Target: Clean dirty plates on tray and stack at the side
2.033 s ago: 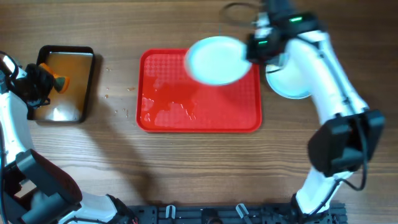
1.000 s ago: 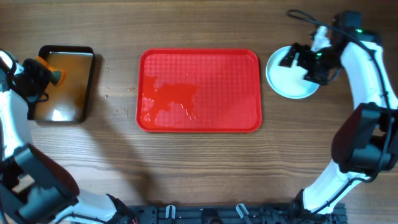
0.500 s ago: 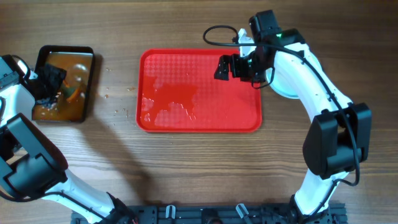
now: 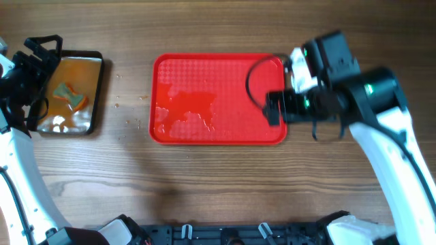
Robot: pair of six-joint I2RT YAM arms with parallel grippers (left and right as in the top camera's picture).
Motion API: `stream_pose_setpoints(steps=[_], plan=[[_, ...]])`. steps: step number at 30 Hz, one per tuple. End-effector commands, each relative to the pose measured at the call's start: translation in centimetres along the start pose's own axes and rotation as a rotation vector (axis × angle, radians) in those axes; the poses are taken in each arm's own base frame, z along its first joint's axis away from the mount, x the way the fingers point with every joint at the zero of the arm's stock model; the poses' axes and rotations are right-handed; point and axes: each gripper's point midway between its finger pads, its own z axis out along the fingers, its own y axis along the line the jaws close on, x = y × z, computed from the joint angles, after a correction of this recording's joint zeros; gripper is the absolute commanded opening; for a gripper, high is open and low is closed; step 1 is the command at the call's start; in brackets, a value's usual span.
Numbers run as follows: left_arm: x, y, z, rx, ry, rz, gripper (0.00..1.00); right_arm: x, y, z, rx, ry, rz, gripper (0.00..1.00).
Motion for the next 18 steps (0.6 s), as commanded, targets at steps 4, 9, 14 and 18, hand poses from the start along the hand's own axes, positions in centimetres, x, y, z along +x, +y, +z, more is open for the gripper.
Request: stream_pose_setpoints(steps=[4,9,14,18], plan=[[0.3,-0.3,0.1,0.019,0.015,-0.007,1.0,4.7,-2.4,0.5,0.119,0.071,0.099,1.0],[0.3,-0.3,0.1,0.019,0.015,-0.007,1.0,2.6,-1.9,0.9,0.097,-0.001,0.092,1.0],[0.3,-0.3,0.1,0.019,0.015,-0.007,1.0,2.1,-1.8,0.9,0.092,-0.018,0.089,1.0],[0.3,-0.3,0.1,0.019,0.015,-0.007,1.0,1.0,-2.1,1.1,0.112,-0.06,0.016,1.0]])
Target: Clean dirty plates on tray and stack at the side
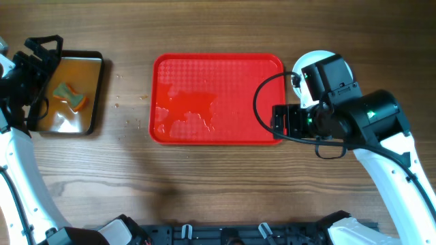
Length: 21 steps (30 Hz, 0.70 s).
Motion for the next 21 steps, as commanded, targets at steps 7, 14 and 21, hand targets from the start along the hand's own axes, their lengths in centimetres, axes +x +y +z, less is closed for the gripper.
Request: stream_pose_setpoints(steps=[7,14,21], plan=[[0.2,-0.3,0.1,0.016,0.012,-0.002,1.0,-2.7,-1.2,0.5,-0.107,-0.536,-0.112,1.0],[0.2,-0.3,0.1,0.016,0.012,-0.002,1.0,0.3,-6.4,1.9,-0.139,-0.912,-0.023,1.0],[0.2,-0.3,0.1,0.016,0.012,-0.002,1.0,2.2,-8.0,0.7,-0.079,-1.124,-0.046,1.0]])
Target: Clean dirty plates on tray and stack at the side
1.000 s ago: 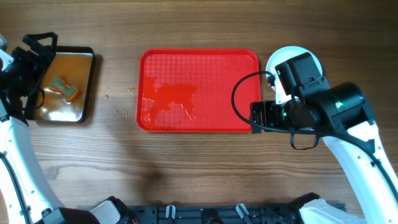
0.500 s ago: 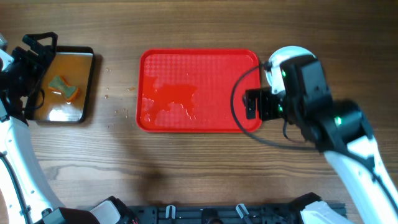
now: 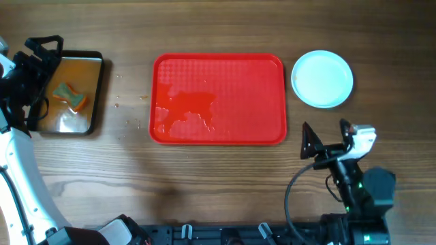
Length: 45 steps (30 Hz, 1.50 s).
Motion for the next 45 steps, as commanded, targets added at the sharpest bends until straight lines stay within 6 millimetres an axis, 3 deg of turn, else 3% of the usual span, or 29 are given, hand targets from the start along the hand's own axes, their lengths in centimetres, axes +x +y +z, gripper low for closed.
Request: stream_pose_setpoints(steps=[1,8,15,38,45], plan=[[0.1,-0.3,0.1,0.015,0.007,0.001,1.0,0.1,0.2,-0.8,-0.022,-0.081,-0.05,1.0],[0.1,-0.3,0.1,0.015,0.007,0.001,1.0,1.0,-0.3,0.2,-0.041,-0.237,-0.11,1.0],[0.1,-0.3,0.1,0.015,0.007,0.001,1.0,2.4,-1.2,0.6,0.016,-0.185,-0.275,1.0],[0.1,-0.2,0.1,0.013,0.006,0.001,1.0,2.4,-1.2,0.6,0.015,-0.186,-0.276,1.0],[0.1,1.7,0.1,-0.088,-0.011,-0.018,1.0,2.4,-1.2,0.6,0.015,-0.185,-0.276,1.0]])
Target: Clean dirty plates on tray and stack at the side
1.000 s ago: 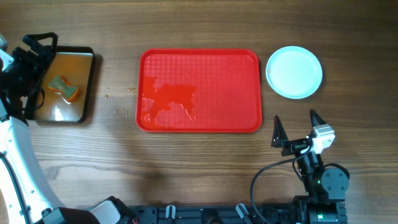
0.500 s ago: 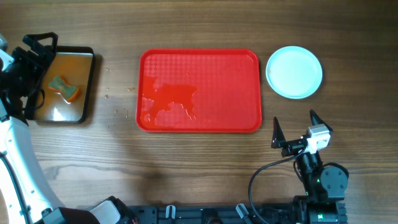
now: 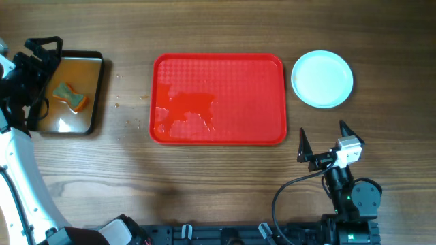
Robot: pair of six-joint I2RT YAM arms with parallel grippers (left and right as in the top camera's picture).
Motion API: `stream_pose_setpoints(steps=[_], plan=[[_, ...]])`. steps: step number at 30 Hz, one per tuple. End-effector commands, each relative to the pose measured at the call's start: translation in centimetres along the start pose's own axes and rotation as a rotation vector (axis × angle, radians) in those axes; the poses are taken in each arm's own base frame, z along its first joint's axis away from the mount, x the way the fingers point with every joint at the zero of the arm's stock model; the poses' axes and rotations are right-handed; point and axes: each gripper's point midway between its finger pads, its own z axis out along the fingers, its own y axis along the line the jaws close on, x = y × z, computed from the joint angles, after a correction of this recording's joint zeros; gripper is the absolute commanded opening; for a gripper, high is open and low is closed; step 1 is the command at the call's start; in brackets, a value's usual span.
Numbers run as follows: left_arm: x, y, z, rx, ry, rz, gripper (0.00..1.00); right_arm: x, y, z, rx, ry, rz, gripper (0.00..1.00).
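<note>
The red tray (image 3: 218, 68) lies mid-table with nothing on it except a wet smear on its left half. One pale round plate (image 3: 322, 79) rests on the wood just right of the tray. My right gripper (image 3: 324, 138) stands open near the front edge, below the plate and well apart from it, with nothing between its fingers. At the far left, my left gripper (image 3: 42, 46) hovers at the top corner of a metal pan, open and holding nothing.
The metal pan (image 3: 96, 92) at the left holds brownish water and a green-and-orange sponge (image 3: 70, 95). A few crumbs or drops dot the wood between the pan and the tray. A black cable loops from the right arm along the front edge.
My right arm has settled a little closer to the front edge, its gripper still open. The plate, the tray, the sponge and the left arm are unchanged.
First my right arm reached over the tray's right edge, hiding that side. Then it was beside the tray with the pale plate showing under it. Later the plate lay free on the wood and the arm stood back at the front, where it remains.
</note>
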Motion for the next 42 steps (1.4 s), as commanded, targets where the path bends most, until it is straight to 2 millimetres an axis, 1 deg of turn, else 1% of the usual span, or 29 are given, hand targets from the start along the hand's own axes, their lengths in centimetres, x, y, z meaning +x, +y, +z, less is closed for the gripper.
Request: stream_pose_setpoints(steps=[1,2,3,4,5,6,8,10,12,14,16,18,20,24,27,29,31,33,34,35,37,38,39,42], plan=[[0.5,1.9,0.0,-0.095,0.004,-0.029,1.0,-0.3,-0.3,-0.1,0.016,-0.015,-0.023,1.0],[1.4,2.5,-0.2,-0.132,0.031,-0.049,1.0,-0.3,-0.3,-0.1,0.016,-0.014,-0.023,1.0],[2.8,3.1,0.0,-0.17,0.079,-0.004,1.0,-0.3,-0.3,-0.1,0.016,-0.015,-0.023,1.0],[4.3,3.1,0.4,-0.175,0.13,0.084,1.0,-0.3,-0.3,-0.1,0.016,-0.015,-0.023,1.0],[6.0,2.8,0.9,-0.163,0.184,0.182,1.0,-0.3,-0.3,-0.1,0.016,-0.015,-0.023,1.0],[8.3,2.3,1.6,-0.134,0.245,0.299,1.0,-0.3,-0.3,-0.1,0.016,-0.015,-0.023,1.0],[11.8,1.5,2.3,-0.08,0.324,0.47,1.0,-0.3,-0.3,-0.1,0.016,-0.015,-0.023,1.0],[15.9,0.9,2.5,-0.008,0.398,0.648,1.0,-0.3,-0.3,-0.1,0.016,-0.015,-0.023,1.0],[19.1,0.4,2.5,0.063,0.424,0.794,1.0,-0.3,-0.3,-0.1,0.016,-0.015,-0.023,1.0],[21.5,0.3,2.0,0.116,0.413,0.879,1.0,-0.3,-0.3,-0.1,0.016,-0.015,-0.023,1.0],[22.9,0.6,1.3,0.139,0.39,0.905,1.0,-0.3,-0.3,-0.1,0.016,-0.014,-0.022,1.0],[24.6,1.5,-0.3,0.158,0.338,0.93,1.0,-0.3,-0.3,-0.1,0.016,-0.014,-0.023,1.0],[25.4,1.9,-1.4,0.176,0.275,0.958,1.0,-0.3,-0.3,-0.1,0.016,-0.015,-0.023,1.0],[26.2,1.9,-3.1,0.228,0.123,1.017,1.0,-0.3,-0.3,-0.1,0.016,-0.015,-0.023,1.0],[26.5,1.7,-3.8,0.263,0.025,1.04,1.0,-0.3,-0.3,-0.1,0.016,-0.015,-0.023,1.0],[26.3,1.5,-3.8,0.283,-0.045,1.044,1.0,-0.3,-0.3,-0.1,0.016,-0.015,-0.023,1.0],[25.6,1.6,-3.5,0.279,-0.125,0.987,1.0,-0.3,-0.3,-0.1,0.016,-0.015,-0.023,1.0],[24.9,2.2,-2.9,0.26,-0.193,0.916,1.0,-0.3,-0.3,-0.1,0.016,-0.015,-0.023,1.0],[24.9,2.5,-2.7,0.26,-0.216,0.904,1.0,-0.3,-0.3,-0.1,0.016,-0.015,-0.022,1.0],[25.1,2.9,-2.4,0.262,-0.242,0.909,1.0,-0.3,-0.3,-0.1,0.016,-0.014,-0.023,1.0],[24.7,4.3,-1.9,0.21,-0.282,0.813,1.0,-0.3,-0.3,-0.1,0.016,-0.014,-0.023,1.0],[24.3,5.1,-2.0,0.165,-0.292,0.754,1.0,-0.3,-0.3,-0.1,0.016,-0.015,-0.023,1.0],[23.8,5.3,-2.1,0.142,-0.311,0.722,1.0,-0.3,-0.3,-0.1,0.016,-0.015,-0.023,1.0],[22.6,5.6,-2.7,0.103,-0.374,0.638,1.0,-0.3,-0.3,-0.1,0.016,-0.015,-0.023,1.0]])
